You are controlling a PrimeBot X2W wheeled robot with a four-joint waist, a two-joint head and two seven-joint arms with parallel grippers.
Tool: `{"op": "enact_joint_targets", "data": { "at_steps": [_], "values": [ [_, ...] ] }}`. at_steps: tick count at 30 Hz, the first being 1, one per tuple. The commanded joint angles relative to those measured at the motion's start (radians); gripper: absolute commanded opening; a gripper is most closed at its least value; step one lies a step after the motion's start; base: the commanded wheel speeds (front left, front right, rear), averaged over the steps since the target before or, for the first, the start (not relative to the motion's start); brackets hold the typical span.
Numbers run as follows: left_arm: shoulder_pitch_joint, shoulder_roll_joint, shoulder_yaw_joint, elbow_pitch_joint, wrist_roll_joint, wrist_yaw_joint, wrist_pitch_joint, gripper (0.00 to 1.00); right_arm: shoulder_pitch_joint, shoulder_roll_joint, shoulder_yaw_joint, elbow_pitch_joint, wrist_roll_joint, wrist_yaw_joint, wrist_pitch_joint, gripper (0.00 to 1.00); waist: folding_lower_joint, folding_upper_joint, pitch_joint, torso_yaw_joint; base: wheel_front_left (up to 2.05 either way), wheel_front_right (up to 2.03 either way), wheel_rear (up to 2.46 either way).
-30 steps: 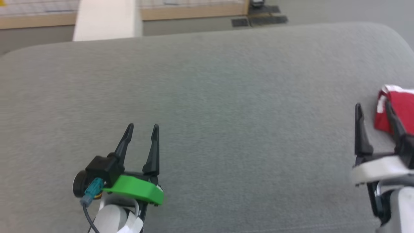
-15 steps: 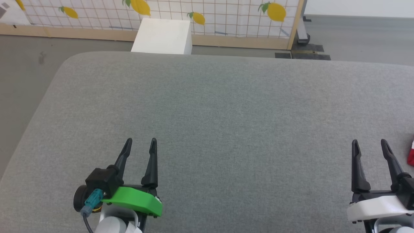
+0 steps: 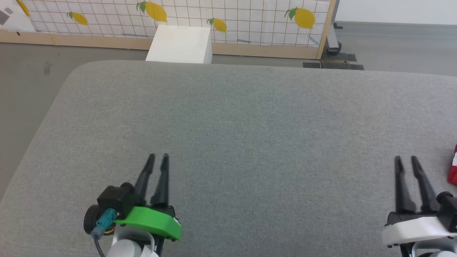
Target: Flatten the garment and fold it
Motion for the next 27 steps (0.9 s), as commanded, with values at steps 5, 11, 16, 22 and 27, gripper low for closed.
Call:
{"op": "enact_joint_targets", "data": {
  "at_steps": [5,11,16,22,27],
  "values": [
    [0.000,0.000,0.001,0.000,0.001,0.000,0.001,0.00,0.000,0.000,0.000,0.000,0.000,0.000,0.001,0.00,0.0001,0.0000,0.000,0.000,0.00,0.00,0.00],
    [0.000,0.000,0.001,0.000,0.000,0.000,0.000,0.00,0.000,0.000,0.000,0.000,0.000,0.000,0.000,0.00,0.0001,0.0000,0.000,-0.001,0.00,0.00,0.00],
    [0.003,0.000,0.006,-0.006,0.010,0.004,0.011,0.00,-0.002,0.000,0.007,-0.002,-0.002,0.000,0.010,0.00,0.0001,0.0000,-0.001,-0.003,0.00,0.00,0.00],
    [0.006,0.000,0.011,-0.013,0.022,0.008,0.023,0.00,-0.004,0.000,0.016,-0.003,-0.004,0.000,0.022,0.00,0.0001,0.0000,-0.001,-0.006,0.00,0.00,0.00],
    [0.009,0.000,0.016,-0.019,0.031,0.012,0.033,0.00,-0.006,0.000,0.023,-0.005,-0.005,0.000,0.031,0.00,0.0001,0.0000,-0.002,-0.008,0.00,0.00,0.00]
  ]
}}
